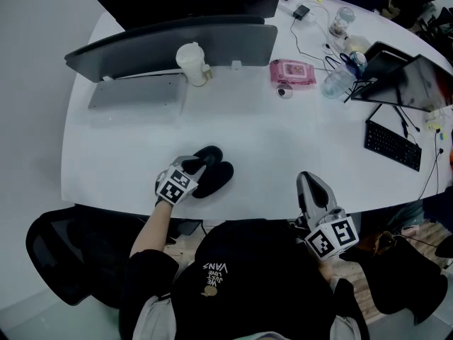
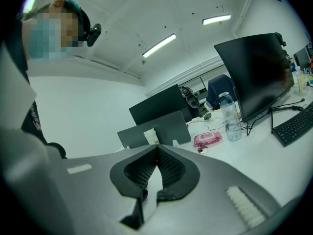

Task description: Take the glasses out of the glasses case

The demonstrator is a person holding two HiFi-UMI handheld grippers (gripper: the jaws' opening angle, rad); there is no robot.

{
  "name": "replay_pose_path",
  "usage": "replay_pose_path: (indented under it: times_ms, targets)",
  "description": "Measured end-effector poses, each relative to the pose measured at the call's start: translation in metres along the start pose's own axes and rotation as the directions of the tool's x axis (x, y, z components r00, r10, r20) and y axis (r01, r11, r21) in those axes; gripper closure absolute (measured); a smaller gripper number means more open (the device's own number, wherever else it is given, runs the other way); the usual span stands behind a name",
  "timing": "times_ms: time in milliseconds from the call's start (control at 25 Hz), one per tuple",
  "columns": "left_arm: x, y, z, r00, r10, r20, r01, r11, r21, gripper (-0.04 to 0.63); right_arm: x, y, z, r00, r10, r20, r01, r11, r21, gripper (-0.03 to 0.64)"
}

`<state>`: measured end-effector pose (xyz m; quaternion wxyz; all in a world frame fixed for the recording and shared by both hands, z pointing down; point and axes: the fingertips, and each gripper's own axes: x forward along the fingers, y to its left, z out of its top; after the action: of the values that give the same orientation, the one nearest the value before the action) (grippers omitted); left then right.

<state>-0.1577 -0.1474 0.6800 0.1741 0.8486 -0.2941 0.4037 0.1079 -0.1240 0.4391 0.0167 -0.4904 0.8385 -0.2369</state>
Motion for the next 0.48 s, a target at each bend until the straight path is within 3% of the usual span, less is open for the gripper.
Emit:
replay_pose_path:
  times_ms: [480]
  targets:
    - [-0.0059, -0.0011, -0.0018, 0.998, -0.031, -0.061, 0.030, 0.999, -0.021, 0.512, 0.0030, -0.0015, 0.0003, 1.000, 0.001, -0.003, -0.001, 1.000, 0.004, 0.618]
